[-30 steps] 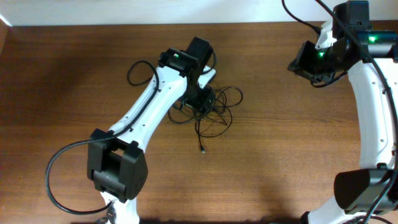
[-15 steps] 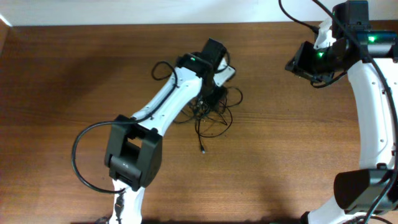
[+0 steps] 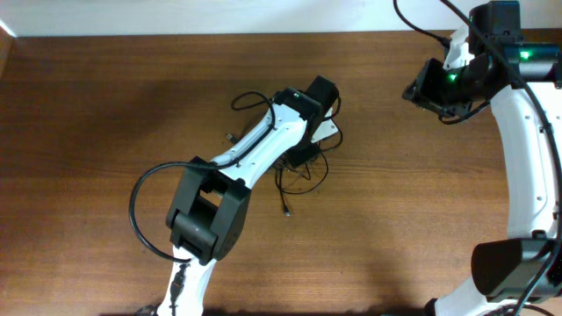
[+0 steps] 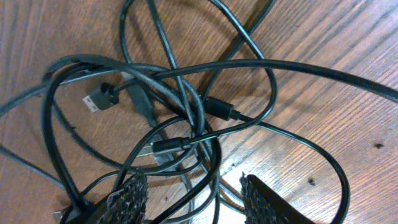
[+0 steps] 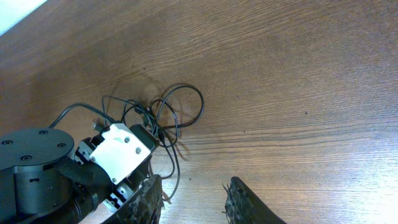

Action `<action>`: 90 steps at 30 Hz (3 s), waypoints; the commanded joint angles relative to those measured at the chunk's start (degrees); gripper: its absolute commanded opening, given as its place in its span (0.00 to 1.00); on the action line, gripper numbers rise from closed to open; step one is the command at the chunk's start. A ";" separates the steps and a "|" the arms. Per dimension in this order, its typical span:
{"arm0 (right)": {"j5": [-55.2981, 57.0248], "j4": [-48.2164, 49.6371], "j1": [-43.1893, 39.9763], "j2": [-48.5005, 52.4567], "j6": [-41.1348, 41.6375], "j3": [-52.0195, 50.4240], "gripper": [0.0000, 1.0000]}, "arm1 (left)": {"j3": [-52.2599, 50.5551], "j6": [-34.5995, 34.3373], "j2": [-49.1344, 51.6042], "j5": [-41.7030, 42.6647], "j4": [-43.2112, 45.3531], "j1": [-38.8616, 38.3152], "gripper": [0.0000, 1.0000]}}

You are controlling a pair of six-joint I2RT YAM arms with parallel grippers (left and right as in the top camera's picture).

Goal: Untangle cables

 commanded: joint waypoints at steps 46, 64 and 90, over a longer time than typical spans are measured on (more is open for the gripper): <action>-14.69 18.47 20.63 5.29 6.99 1.05 0.31 | 18.16 -10.14 -19.80 70.77 -3.50 19.69 0.00; -11.58 15.08 17.55 7.69 7.43 0.00 0.21 | 18.78 -52.02 -32.68 76.24 38.88 31.85 0.00; -21.24 4.11 13.25 2.78 -17.64 0.85 0.86 | 18.67 -50.07 -31.41 76.65 32.96 31.76 0.00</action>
